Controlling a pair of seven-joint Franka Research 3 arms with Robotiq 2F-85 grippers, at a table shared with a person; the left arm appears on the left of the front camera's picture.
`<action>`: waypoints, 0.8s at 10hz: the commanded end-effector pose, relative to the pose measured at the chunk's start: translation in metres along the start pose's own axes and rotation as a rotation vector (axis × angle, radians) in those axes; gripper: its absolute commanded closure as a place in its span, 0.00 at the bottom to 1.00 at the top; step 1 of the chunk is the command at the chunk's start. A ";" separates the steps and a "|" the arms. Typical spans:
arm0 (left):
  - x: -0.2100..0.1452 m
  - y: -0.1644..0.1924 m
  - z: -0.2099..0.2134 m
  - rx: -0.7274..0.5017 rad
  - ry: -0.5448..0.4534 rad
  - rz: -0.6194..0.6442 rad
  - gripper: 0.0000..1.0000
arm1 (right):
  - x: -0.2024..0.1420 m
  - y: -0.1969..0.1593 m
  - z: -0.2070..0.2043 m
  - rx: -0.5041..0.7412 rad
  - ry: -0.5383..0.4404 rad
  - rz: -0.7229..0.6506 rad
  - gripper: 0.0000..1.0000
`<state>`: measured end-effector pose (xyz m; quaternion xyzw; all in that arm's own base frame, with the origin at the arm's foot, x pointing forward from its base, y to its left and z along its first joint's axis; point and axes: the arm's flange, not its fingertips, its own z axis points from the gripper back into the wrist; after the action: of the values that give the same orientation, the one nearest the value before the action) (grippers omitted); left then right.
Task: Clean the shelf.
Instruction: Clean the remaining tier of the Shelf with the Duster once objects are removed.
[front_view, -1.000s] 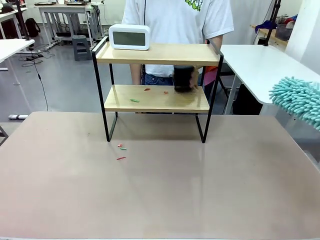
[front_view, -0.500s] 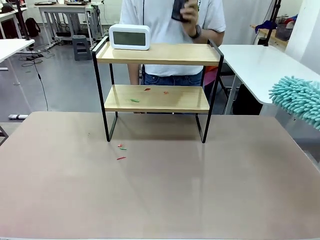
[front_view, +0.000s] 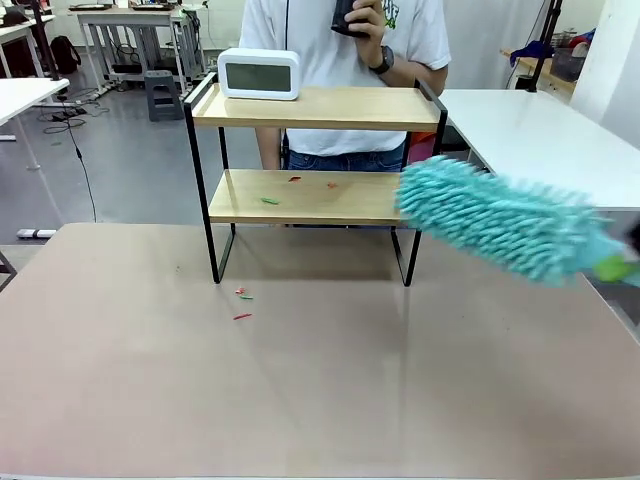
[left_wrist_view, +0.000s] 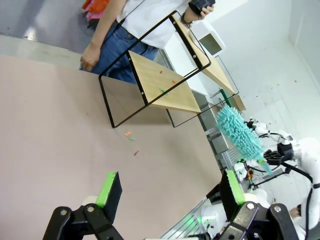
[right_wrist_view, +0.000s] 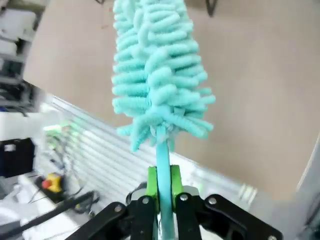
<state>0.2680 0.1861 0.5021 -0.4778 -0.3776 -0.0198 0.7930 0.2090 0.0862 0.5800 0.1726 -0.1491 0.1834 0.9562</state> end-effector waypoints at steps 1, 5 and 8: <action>0.000 -0.001 -0.001 -0.014 -0.014 -0.019 0.00 | 0.022 -0.009 -0.012 -0.113 -0.075 -0.045 0.88; 0.000 -0.001 -0.001 -0.014 -0.014 -0.019 0.00 | 0.036 0.013 -0.030 -0.019 -0.049 0.017 0.88; 0.000 -0.001 -0.001 -0.014 -0.014 -0.019 0.00 | 0.102 0.018 -0.073 -0.097 -0.076 -0.022 0.88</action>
<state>0.2678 0.1861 0.5022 -0.4777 -0.3778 -0.0197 0.7929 0.2822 0.1405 0.5499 0.1451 -0.1799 0.1898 0.9542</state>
